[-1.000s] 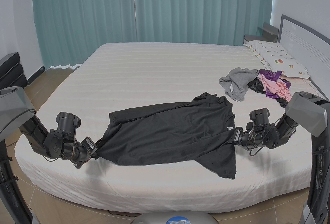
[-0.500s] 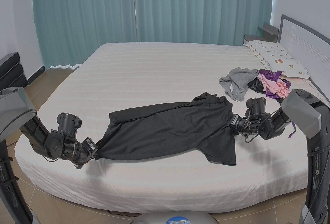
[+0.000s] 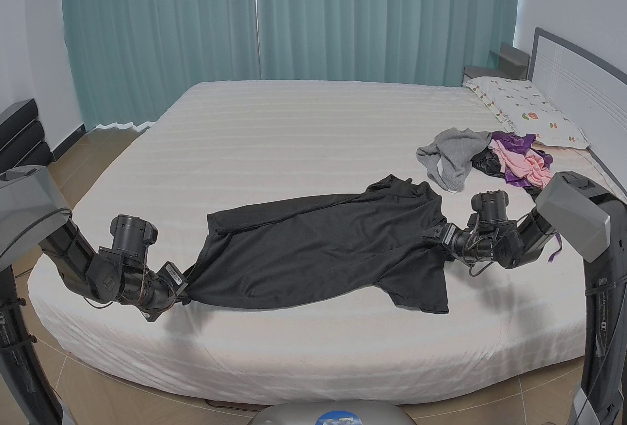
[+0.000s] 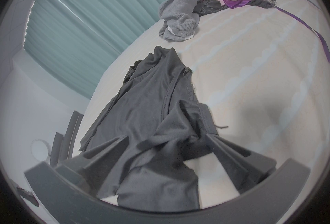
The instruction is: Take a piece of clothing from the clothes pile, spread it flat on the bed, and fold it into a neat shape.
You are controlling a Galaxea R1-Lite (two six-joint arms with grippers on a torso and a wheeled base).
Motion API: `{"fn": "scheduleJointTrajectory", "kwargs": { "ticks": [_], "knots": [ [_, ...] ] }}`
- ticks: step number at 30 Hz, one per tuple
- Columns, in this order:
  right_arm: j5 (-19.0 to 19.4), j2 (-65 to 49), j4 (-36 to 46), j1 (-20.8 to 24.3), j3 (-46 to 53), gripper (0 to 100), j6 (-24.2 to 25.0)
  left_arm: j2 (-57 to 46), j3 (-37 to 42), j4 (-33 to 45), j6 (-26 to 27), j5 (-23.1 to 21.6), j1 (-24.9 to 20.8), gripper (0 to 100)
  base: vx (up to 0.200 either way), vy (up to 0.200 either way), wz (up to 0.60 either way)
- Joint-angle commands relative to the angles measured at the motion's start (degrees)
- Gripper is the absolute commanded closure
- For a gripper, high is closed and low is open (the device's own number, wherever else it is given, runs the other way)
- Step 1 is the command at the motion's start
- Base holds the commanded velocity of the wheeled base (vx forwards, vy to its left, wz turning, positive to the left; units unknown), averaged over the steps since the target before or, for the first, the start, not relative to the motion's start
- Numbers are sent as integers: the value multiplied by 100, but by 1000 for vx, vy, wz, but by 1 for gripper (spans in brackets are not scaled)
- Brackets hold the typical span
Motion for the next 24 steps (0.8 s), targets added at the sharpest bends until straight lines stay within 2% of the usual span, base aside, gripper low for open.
{"fn": "scheduleJointTrajectory", "kwargs": {
  "ticks": [1, 3, 6, 11, 17, 24],
  "knots": [
    [692, -885, -18, -256, 884, 0, -314, -15, -14, -1, -7, -4, -5, 100, 0, 0, 0],
    [850, -1184, -18, -283, 1297, 0, -525, -23, -14, -1, 2, -4, -5, 100, 0, 0, 0],
    [894, -1421, -9, -274, 1745, 0, -718, -23, -23, -1, -7, -4, -5, 100, 0, 0, 0],
    [1008, -1456, -53, -28, 2387, 0, -1096, -32, -6, -1, 2, -4, -5, 100, 0, 0, 0],
    [1034, -1105, -97, 253, 2334, 0, -1166, -41, 3, -1, 2, -4, -14, 100, 0, 0, 0],
    [1008, -736, -132, 332, 2035, 0, -1149, -41, 3, -1, -7, 5, -14, 100, 0, 0, 0]
  ]
}}
